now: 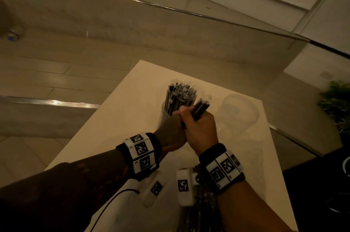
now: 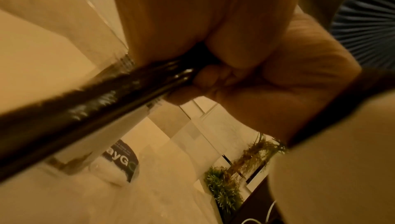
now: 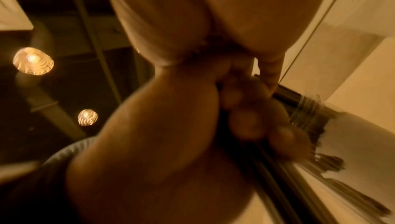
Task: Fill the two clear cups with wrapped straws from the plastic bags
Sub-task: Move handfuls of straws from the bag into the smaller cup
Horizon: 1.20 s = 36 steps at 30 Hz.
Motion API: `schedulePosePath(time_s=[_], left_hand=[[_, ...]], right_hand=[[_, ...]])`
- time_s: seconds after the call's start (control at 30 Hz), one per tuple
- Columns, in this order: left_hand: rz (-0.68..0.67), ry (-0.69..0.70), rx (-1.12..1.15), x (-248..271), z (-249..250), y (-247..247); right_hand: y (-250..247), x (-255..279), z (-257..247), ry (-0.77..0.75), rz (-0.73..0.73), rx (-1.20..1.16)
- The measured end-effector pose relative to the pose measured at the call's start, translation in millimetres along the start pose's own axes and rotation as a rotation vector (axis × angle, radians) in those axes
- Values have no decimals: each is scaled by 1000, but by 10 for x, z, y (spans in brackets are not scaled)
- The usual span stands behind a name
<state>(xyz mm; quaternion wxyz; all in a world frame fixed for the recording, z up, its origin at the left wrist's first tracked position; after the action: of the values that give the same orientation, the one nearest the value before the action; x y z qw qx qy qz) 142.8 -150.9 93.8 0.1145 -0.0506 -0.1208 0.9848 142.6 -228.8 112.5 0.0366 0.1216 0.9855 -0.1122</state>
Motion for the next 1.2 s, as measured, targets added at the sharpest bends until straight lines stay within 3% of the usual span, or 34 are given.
schedulePosePath(time_s=[0.1,0.2,0.3,0.4,0.63,0.9,1.07,1.2], left_hand=[[-19,188,-206,-16,43,-142],[152,222,-358,-65,-67,-469],[179,203,-648,-133,-242,-532],[147,144,-775,-203,-424,-459],[203,108,-631,-323,-469,-453],[241,121,-657,-367,-485,-445],[252,178,-683,-342,-377,-408],[262,162,-692,-416,-543,-401]], right_hand=[[-97,-41,-81,-12,187,-99],[-317,-175,-228,-90,384,-174],[-350,-286,-379,-150,433,-158],[-271,-394,-526,-214,444,-84],[-102,-567,-657,-242,463,-98],[114,-612,-284,-107,433,-50],[346,-524,77,0,290,-16],[236,-506,-59,-125,271,90]])
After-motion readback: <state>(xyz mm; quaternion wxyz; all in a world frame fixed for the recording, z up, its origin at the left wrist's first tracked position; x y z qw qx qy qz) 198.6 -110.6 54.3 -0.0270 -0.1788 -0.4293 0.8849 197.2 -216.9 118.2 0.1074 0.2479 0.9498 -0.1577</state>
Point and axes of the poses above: each hand's wrist, its own x-axis away from the middle knuckle, its own y-axis out of the palm, z = x × y, the point moved 6 cm from there along -x, towards the middle knuckle, and after that the axes turned 8 degrees about z, right-handed, at the moved point
